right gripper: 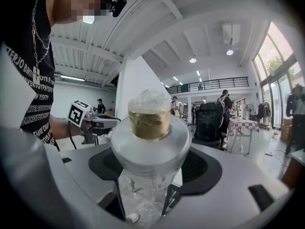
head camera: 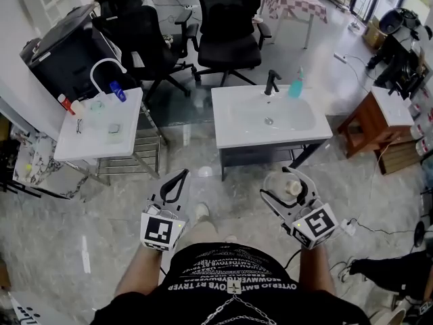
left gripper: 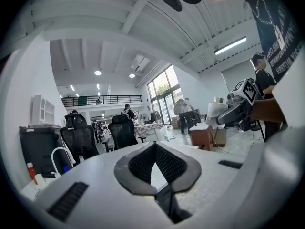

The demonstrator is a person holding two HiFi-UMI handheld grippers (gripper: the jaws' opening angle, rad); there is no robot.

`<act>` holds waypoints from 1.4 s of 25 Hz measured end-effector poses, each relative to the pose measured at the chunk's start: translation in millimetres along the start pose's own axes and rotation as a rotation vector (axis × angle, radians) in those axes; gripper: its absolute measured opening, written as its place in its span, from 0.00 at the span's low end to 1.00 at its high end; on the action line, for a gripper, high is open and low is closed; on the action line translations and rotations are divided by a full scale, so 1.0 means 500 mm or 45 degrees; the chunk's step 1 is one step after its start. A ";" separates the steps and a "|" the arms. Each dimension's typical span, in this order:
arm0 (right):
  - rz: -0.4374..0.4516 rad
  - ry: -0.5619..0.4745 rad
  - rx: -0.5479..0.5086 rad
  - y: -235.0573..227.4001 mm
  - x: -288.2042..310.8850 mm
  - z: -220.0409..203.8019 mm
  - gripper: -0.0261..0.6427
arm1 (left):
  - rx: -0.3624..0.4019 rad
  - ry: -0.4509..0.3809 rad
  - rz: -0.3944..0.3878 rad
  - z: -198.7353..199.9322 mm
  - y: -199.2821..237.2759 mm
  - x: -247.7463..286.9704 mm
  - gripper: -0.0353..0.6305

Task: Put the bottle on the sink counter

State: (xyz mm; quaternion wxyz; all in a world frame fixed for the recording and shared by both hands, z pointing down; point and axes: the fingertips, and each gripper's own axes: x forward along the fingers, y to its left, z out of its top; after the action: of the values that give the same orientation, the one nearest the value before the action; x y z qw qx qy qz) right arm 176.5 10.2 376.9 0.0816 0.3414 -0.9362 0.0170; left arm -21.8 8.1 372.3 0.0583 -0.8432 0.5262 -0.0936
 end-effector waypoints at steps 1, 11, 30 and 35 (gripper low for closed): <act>-0.003 0.000 -0.001 -0.006 0.003 0.001 0.53 | -0.002 0.005 -0.006 -0.003 0.001 0.010 0.06; -0.052 0.054 -0.002 -0.073 0.082 -0.001 0.53 | 0.027 -0.017 -0.061 -0.011 0.058 0.106 0.06; -0.140 0.100 0.009 -0.230 0.294 0.025 0.53 | -0.031 -0.015 -0.168 -0.021 0.236 0.347 0.06; -0.166 0.128 0.010 -0.251 0.352 0.028 0.53 | -0.040 -0.024 -0.205 -0.030 0.284 0.395 0.06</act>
State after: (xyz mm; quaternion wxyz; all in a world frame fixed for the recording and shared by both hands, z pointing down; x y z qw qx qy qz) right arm 122.2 -199.2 389.3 0.1281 0.4007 -0.9066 0.0325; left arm -64.6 -231.8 378.1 0.0421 -0.8845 0.4574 -0.0818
